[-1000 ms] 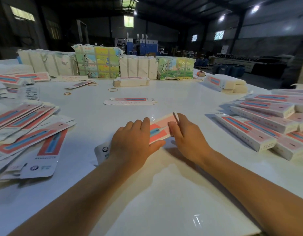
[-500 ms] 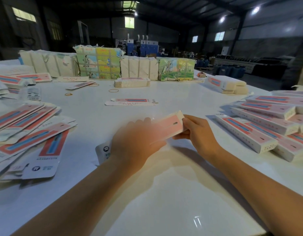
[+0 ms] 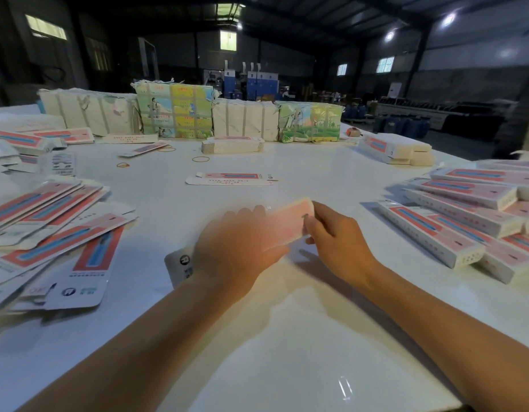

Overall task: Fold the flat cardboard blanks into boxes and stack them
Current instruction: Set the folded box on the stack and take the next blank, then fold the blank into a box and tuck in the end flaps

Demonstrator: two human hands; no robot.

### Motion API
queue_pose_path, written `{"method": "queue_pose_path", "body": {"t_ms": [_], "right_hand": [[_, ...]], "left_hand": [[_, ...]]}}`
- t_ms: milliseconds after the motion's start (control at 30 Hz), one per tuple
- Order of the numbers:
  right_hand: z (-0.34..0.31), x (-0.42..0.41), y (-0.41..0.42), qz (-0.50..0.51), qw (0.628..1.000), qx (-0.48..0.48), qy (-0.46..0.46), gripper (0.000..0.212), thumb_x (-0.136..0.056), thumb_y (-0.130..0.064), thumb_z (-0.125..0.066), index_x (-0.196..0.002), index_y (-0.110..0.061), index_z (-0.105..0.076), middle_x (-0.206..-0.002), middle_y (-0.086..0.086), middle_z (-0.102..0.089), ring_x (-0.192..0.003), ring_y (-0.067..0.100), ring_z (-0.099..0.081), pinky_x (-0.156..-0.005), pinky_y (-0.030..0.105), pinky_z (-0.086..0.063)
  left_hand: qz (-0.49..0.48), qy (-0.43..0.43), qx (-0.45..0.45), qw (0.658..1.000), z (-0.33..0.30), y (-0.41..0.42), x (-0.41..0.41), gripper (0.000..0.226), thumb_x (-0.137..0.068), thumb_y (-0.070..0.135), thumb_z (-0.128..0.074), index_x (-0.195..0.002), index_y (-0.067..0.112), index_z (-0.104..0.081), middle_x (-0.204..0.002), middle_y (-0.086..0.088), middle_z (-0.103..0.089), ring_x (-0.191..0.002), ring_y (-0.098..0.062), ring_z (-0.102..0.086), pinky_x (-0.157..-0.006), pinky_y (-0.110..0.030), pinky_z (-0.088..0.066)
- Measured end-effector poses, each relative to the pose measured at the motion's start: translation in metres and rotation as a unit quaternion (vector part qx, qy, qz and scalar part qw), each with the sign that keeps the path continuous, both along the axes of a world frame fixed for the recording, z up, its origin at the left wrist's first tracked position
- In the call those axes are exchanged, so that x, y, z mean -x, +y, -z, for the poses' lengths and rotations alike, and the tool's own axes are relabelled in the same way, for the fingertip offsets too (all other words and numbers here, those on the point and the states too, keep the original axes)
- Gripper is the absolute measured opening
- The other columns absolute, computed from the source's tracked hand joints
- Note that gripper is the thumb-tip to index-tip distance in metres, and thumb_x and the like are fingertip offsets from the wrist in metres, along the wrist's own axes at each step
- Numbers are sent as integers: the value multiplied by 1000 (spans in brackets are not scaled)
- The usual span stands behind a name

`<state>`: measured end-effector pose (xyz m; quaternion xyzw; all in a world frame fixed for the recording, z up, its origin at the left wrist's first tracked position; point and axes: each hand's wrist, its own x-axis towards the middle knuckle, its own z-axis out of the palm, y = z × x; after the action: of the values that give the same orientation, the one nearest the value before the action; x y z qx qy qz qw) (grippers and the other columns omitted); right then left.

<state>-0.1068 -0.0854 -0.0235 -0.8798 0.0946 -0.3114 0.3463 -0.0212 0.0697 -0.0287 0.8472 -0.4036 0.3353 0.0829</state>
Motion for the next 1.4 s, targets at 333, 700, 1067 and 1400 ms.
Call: {"method": "queue_pose_path", "body": {"t_ms": [333,700,1067,1400], "right_hand": [[12,-7,-2,-55,997,-51,24,69,-95,-20,-53,-151,-22,-12,-141,-24,-40,-110,-5,-49,-92,10,-38],[6,-6,-23,-54,931,349,97,76,-76,-13,-71,-143,-3,-36,-136,17,-49,-120,35,-41,-98,43,-40],[-145,97,-248,413,878,241,-6,36,-92,-15,-48,-127,-16,-57,-130,16,-49,-114,36,-45,-95,37,-38],[-106,185,-315,595,776,130,165,37,-87,-5,-45,-120,-11,-61,-115,20,-56,-110,39,-49,-89,49,-48]], "left_hand": [[-32,25,-5,999,-4,0,-15,77,-81,70,-30,-133,15,-38,-111,-1,-58,-95,-18,-58,-68,-26,-42],[158,-105,76,979,23,-6,-37,70,-88,67,-17,-113,11,-53,-98,-18,-64,-81,-42,-60,-66,-56,-49],[250,103,-8,963,57,-31,-47,53,-89,69,-20,-114,32,-50,-97,9,-46,-61,-26,-57,-51,-42,-48],[272,90,13,958,40,-30,-40,33,-84,54,-38,-101,29,-50,-93,13,-45,-64,-19,-55,-45,-35,-50]]}}
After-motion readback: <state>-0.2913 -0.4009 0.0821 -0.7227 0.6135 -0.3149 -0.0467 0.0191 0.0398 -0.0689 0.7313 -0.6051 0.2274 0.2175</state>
